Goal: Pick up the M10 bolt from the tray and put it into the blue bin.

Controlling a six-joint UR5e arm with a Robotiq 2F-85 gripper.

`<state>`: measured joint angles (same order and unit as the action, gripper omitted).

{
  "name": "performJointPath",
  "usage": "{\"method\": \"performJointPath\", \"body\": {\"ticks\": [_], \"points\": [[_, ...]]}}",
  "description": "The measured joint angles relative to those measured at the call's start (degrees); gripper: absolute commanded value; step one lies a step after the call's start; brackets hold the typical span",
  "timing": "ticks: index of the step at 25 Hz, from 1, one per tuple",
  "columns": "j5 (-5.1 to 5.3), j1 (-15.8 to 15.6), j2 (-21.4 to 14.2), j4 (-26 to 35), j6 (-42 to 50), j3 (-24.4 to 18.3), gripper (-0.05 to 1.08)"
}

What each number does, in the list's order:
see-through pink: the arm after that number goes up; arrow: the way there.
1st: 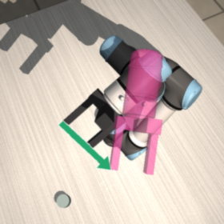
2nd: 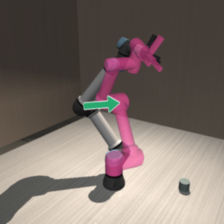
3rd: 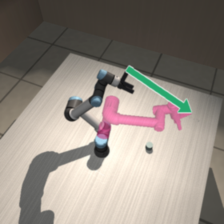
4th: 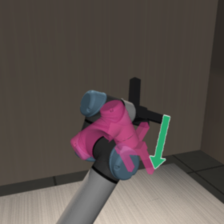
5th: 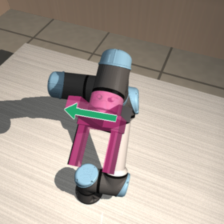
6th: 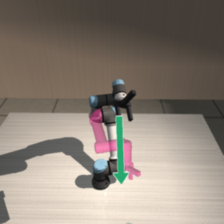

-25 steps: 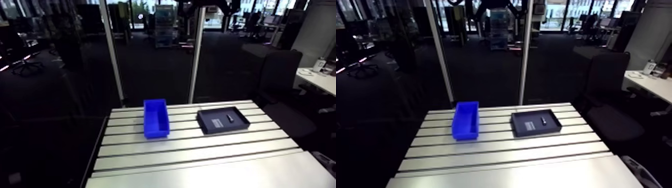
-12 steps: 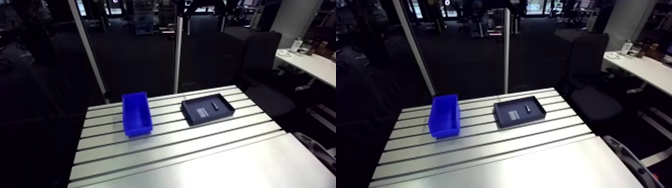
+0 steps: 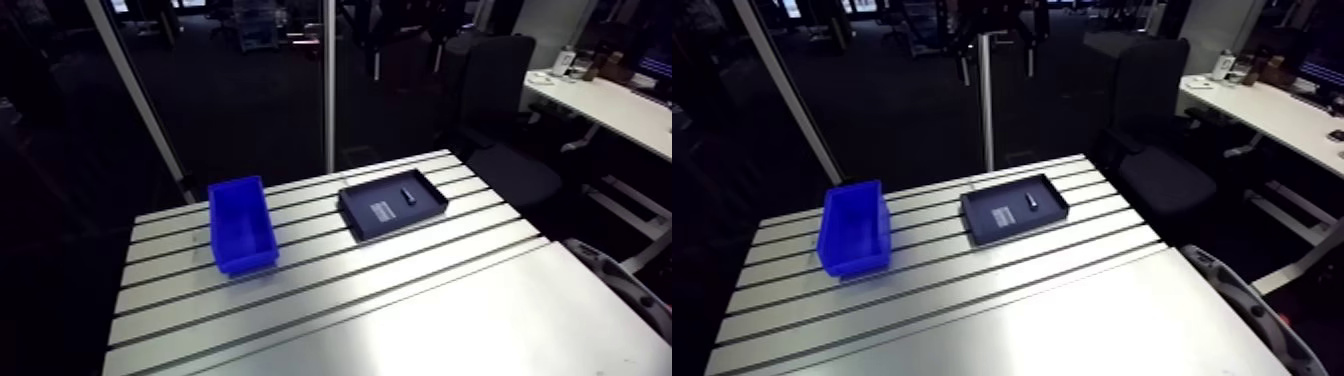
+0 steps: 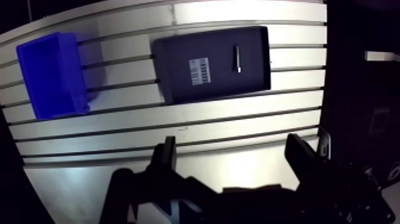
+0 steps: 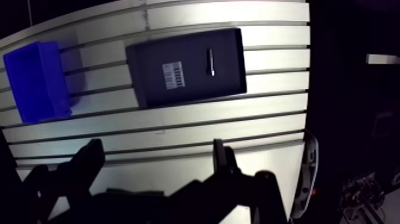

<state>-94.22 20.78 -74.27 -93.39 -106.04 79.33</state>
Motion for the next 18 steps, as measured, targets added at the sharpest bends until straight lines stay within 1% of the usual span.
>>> {"method": "performJointPath", "body": {"ticks": [7, 14, 18], "points": [[0.13, 1.07, 0.36, -3.12, -2.4, 2.96, 0.01], [0.46, 2.64, 0.63, -8.18, -6.25, 7.75, 0.01], [1.16, 3.81, 0.66, -10.82, -8.14, 10.36, 0.01]]}}
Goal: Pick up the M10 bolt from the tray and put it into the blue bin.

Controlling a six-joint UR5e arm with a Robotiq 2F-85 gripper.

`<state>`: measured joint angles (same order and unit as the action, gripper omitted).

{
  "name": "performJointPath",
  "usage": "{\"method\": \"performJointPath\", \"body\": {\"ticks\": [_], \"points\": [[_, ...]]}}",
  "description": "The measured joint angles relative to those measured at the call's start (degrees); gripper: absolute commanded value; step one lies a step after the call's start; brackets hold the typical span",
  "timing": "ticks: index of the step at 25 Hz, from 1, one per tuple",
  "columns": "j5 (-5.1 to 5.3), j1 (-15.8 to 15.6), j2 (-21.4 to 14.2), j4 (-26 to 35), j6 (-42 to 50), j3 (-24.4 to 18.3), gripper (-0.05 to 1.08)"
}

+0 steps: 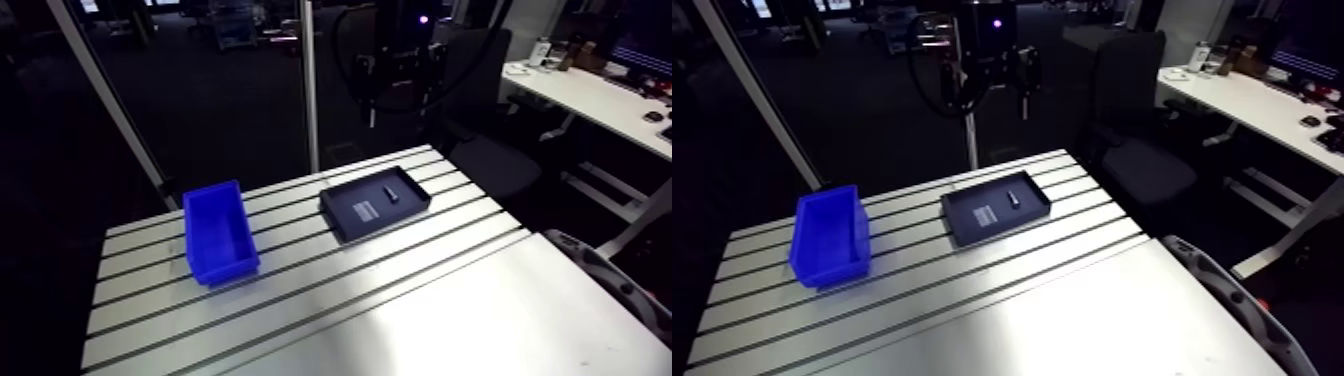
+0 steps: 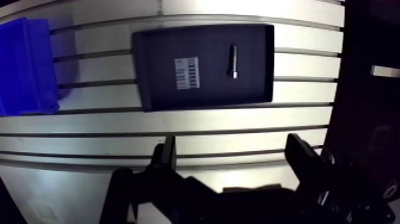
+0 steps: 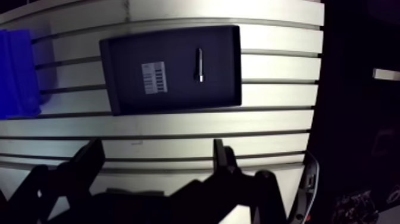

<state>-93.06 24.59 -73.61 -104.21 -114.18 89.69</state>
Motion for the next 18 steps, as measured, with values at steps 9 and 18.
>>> {"method": "performJointPath", "body": {"ticks": [9, 18], "points": [[1.88, 2.56, 1.9, -6.78, -1.79, 4.26, 0.01], [2.22, 2.98, 5.75, -10.69, 0.2, 5.29, 0.01]]}}
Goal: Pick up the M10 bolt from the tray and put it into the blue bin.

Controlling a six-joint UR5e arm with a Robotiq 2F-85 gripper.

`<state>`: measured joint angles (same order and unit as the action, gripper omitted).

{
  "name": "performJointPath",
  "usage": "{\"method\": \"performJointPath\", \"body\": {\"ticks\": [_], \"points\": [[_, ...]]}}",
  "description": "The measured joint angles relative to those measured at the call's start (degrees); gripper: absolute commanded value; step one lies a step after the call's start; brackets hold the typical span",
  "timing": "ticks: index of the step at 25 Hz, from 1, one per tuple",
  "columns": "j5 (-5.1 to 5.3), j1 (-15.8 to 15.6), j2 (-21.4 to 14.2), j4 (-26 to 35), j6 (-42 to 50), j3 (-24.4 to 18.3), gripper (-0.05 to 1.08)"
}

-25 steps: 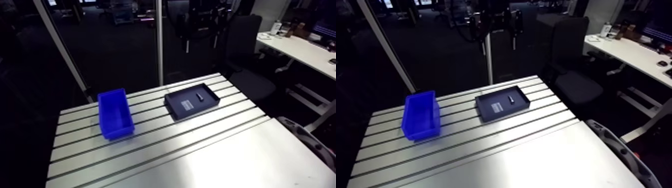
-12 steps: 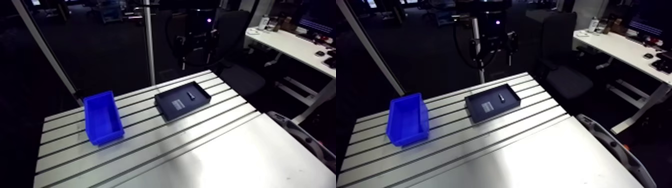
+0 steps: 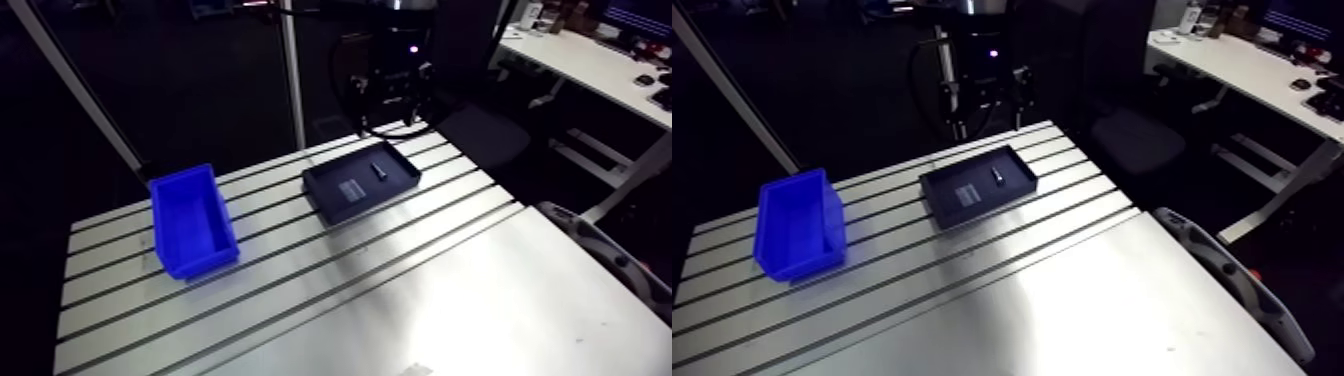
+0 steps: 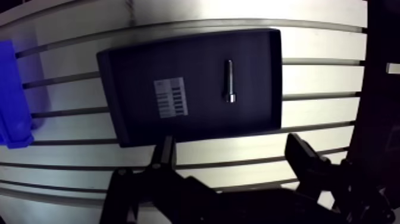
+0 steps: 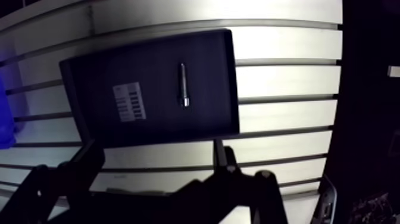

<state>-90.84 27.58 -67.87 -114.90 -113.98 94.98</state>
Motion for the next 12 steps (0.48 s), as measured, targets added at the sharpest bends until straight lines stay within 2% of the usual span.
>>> {"method": "performJointPath", "body": {"ticks": [12], "points": [[-0.39, 0.45, 4.5, -2.42, -0.43, 0.01, 0.08]]}}
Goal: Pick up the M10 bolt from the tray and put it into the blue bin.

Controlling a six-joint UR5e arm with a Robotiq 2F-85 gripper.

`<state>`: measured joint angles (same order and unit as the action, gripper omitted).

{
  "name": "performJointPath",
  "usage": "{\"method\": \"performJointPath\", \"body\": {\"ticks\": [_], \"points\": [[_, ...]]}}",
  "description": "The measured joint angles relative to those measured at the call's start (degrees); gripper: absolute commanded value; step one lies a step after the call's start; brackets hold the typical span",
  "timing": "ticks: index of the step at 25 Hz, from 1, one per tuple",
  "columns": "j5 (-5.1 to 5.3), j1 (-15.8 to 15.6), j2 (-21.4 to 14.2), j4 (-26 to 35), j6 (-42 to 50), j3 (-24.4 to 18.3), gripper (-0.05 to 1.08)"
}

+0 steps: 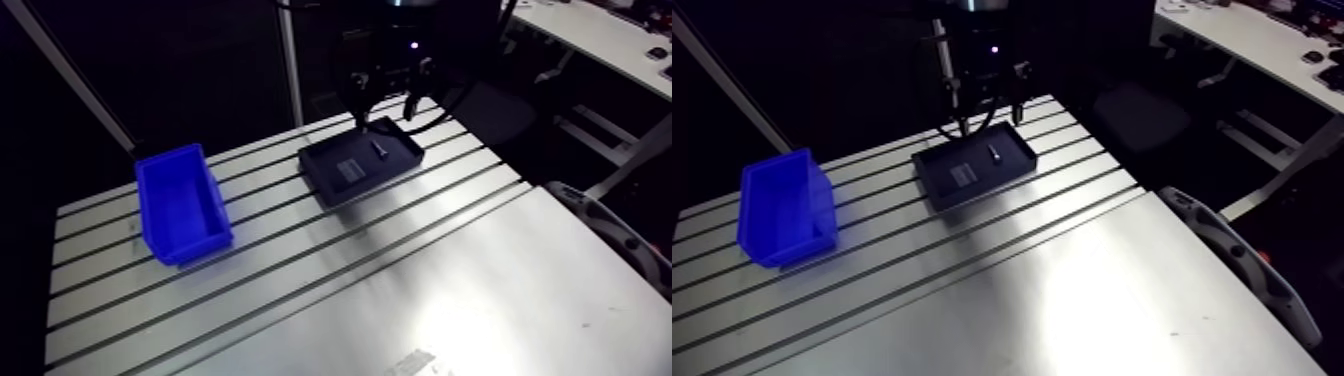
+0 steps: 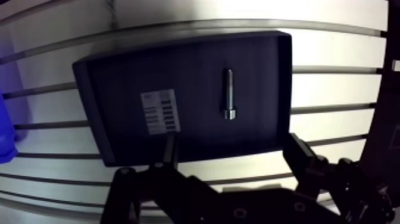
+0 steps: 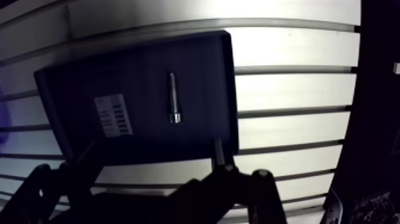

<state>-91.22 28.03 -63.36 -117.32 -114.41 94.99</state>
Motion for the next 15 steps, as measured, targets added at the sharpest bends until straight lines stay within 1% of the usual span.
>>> {"method": "performJointPath", "body": {"ticks": [2, 5, 7, 15], "points": [[-0.05, 0.09, 0.6, -0.4, -0.16, -0.02, 0.12], [-0.11, 0.15, 1.34, -0.9, -0.35, 0.0, 0.13], [-0.12, 0.17, 1.88, -1.2, -0.42, 0.02, 0.18], [-0.18, 0.16, 3.71, -1.74, -0.54, -0.09, 0.24]]}}
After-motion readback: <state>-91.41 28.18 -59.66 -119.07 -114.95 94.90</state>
